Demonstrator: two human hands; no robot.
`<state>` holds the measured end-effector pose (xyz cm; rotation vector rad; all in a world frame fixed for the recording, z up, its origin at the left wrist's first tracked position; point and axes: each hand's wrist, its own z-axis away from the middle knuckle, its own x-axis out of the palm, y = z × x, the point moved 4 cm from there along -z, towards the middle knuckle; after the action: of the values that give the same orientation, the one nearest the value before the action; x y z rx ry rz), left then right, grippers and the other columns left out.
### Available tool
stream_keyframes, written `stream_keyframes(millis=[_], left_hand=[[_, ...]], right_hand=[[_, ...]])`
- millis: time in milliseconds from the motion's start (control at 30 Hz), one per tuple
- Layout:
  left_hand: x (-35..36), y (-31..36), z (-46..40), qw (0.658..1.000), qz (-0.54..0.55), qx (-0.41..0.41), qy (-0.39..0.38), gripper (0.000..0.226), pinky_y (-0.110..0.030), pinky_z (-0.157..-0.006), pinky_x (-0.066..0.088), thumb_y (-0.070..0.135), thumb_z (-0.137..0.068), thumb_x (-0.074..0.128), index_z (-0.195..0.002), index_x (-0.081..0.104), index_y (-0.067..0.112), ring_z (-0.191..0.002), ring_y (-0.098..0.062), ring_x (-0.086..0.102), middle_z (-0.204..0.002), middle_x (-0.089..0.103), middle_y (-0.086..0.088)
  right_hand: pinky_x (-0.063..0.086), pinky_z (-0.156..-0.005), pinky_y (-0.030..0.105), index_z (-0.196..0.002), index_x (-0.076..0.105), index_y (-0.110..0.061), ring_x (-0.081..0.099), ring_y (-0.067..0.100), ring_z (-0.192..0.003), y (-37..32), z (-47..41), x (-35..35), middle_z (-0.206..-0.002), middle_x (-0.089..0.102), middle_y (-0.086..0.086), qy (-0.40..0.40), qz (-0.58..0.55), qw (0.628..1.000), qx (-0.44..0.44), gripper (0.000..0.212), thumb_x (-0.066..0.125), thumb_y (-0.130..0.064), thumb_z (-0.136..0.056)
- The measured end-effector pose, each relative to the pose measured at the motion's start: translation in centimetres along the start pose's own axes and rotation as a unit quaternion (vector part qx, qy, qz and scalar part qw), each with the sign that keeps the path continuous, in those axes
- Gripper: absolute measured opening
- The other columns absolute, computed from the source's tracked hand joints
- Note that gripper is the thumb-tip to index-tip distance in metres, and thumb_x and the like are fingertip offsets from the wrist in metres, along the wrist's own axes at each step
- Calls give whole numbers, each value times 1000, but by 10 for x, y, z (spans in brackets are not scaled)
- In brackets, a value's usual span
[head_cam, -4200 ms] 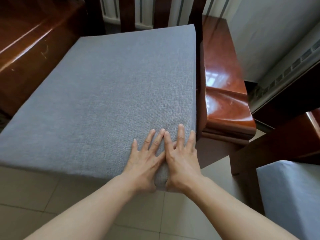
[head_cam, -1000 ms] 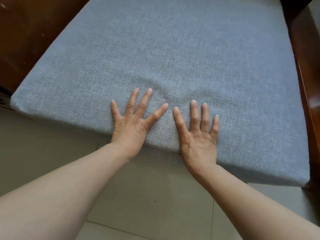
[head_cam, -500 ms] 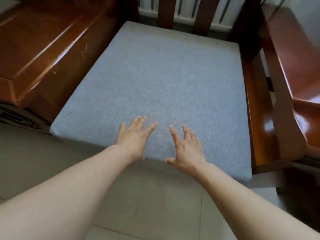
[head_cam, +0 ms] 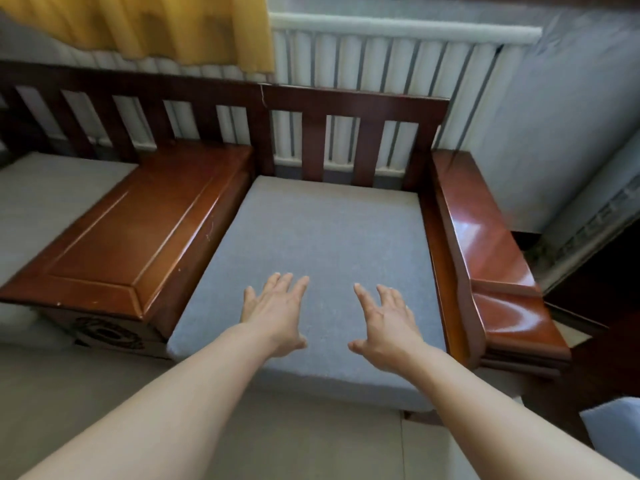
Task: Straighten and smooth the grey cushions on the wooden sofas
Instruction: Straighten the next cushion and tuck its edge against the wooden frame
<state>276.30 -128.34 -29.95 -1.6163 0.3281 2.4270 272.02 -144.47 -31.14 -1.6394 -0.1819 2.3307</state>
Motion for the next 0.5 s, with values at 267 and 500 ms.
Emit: stream_keyframes(millis=[267, 500], left_hand=[[-79, 10, 67, 996, 66, -20, 52, 101, -55, -114, 4, 55, -80, 65, -152, 0, 27, -147, -19, -3, -160, 4, 3], [-134, 16, 120, 991, 105, -14, 86, 101, -53, -114, 4, 52, -80, 67, -152, 0, 28, -147, -19, -3, -159, 8, 5]], right_hand=[[11, -117, 43, -151, -1, -31, -1, 30, -145, -26, 70, -85, -158, 1, 11, 34, -9, 999, 2, 89, 62, -40, -89], [13, -117, 43, -151, 0, -30, 3, 30, -145, -51, 116, -140, -157, 6, 13, 65, 6, 998, -11, 87, 61, -39, -89]])
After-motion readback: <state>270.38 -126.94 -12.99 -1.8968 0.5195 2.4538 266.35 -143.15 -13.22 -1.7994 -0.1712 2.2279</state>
